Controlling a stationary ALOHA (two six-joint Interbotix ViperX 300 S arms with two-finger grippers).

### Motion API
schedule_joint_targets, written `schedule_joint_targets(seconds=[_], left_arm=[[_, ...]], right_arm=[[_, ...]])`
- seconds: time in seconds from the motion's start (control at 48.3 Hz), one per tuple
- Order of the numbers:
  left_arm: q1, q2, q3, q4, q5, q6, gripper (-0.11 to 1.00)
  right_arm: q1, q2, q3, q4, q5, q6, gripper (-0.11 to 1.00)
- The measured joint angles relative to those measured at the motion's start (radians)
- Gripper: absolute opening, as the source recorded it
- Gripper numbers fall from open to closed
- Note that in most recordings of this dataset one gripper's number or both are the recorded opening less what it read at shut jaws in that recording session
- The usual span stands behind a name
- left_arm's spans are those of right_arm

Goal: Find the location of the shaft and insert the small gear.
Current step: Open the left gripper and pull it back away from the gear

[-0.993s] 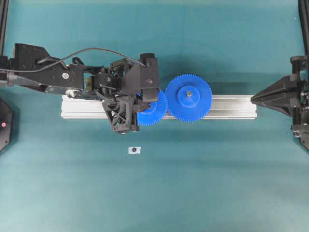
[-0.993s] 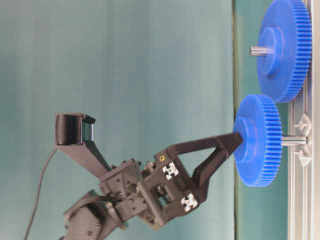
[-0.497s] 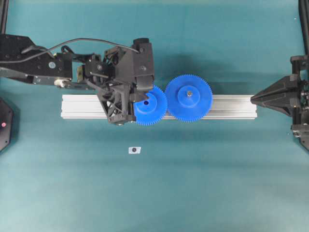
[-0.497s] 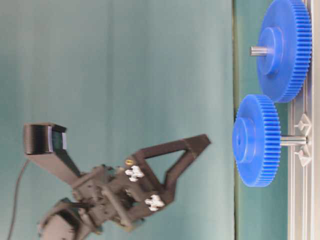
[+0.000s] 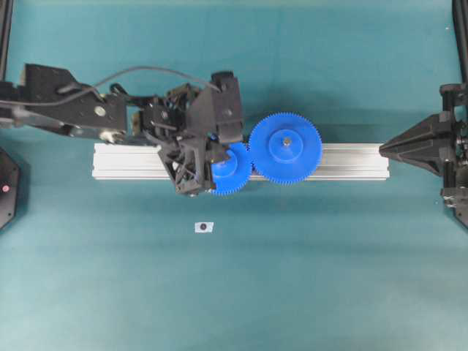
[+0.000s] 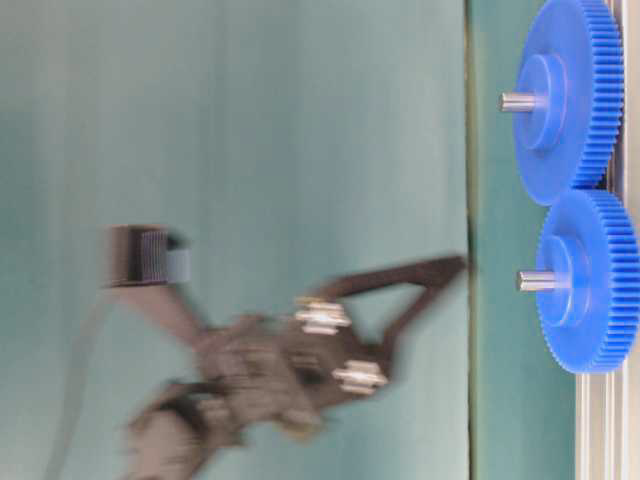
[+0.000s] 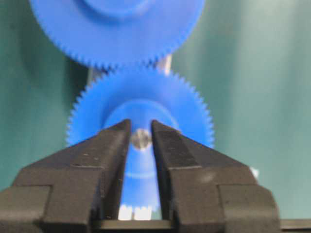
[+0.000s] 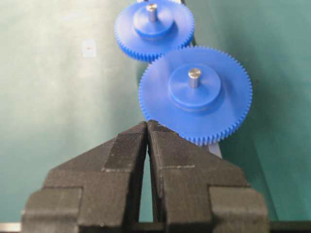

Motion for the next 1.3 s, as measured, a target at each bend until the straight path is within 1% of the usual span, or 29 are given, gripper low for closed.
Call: schedule_joint_targets(seconds=[0.207,0.331,0.579,0.848,0.993,1.304], left_arm=[[-0.012,-0.127,-0.002,0.0,0.002,0.0,0.23],[-0.034,-0.195,0.032,0.002,0.003,0.0,0.23],[-0.063,-0.278,0.12,0.0,-0.005,0.0,0.23],[-0.071,-0.344,0.179,0.002,-0.052,-0.002,0.23],[-0.074,-0.37,0.204,0.0,-0.057,-0.005,0.23],[-0.074,-0.39,0.221,0.0,-0.06,-0.005,0.23]], right_arm=[[0.0,0.0,0.0,0.0,0.0,0.003,0.12],[0.0,0.0,0.003,0.0,0.0,0.003,0.12],[0.0,0.0,0.003,0.0,0.0,0.003,0.12],[-0.002,0.0,0.003,0.0,0.0,0.003,0.12],[-0.002,0.0,0.003,0.0,0.0,0.003,0.12],[-0.002,-0.005,0.005,0.0,0.0,0.003,0.12]])
